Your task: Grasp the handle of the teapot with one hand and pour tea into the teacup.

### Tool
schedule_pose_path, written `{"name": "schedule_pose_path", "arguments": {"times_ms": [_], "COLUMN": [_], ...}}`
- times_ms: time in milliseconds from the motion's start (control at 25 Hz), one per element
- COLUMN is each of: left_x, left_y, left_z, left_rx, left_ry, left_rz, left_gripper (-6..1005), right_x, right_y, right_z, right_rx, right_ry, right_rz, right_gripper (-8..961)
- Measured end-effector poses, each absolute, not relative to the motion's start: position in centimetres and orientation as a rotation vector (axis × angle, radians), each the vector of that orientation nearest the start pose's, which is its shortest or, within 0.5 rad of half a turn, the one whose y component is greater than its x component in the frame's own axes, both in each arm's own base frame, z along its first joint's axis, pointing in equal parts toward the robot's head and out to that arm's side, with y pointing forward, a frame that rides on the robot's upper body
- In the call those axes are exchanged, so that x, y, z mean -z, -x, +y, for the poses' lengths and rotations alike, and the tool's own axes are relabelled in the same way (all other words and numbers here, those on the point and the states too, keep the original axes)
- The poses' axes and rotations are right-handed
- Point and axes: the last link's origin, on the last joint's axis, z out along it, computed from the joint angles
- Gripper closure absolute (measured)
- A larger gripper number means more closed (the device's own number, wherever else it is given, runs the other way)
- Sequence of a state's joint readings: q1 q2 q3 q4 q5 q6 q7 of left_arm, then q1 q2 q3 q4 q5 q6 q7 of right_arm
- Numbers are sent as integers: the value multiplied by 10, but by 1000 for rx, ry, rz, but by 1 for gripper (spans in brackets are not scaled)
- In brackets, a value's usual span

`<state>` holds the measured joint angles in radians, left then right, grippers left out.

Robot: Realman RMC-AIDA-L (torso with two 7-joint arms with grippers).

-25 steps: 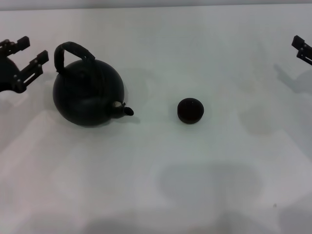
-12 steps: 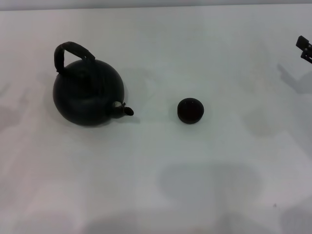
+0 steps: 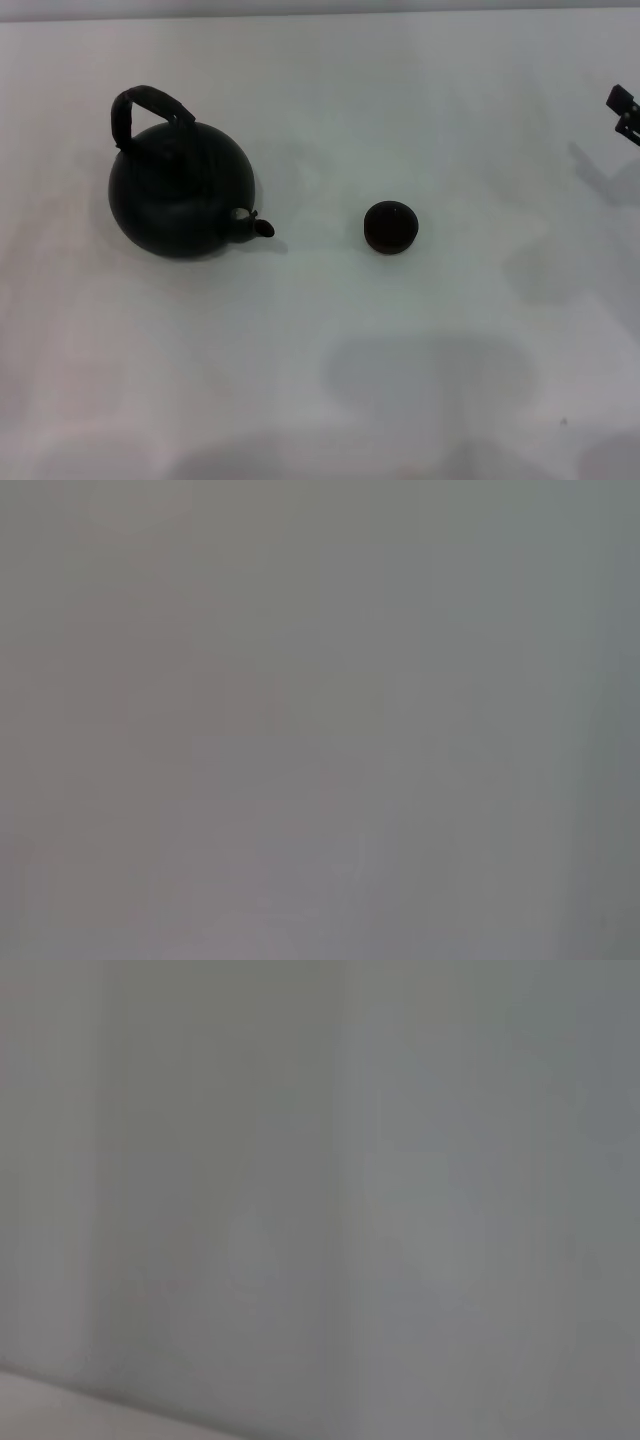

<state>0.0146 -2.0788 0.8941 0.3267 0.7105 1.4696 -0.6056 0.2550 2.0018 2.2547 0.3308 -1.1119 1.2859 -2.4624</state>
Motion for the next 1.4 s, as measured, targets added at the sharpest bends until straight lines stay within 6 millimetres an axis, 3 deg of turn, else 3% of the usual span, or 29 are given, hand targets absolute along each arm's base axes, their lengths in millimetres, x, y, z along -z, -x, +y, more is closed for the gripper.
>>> {"name": "schedule_pose_path", "arguments": {"times_ms": [560, 1080, 1400], "left_x": [-49, -57, -56], "left_y": [401, 399, 400], "left_z": [192, 202, 196], "left_rx": [774, 747, 755], "left_ry": [1484, 1454, 1439], "left_rz": [-603, -536, -536], "left_gripper": [495, 497, 496], "right_x": [-29, -26, -27], "right_y": [-363, -361, -363], "right_z": [253, 247, 245], "right_rx": [-801, -841, -833], "right_ry": [1879, 1854, 1844], "right_rz": [413, 422, 425], "right_gripper": [93, 93, 93]}}
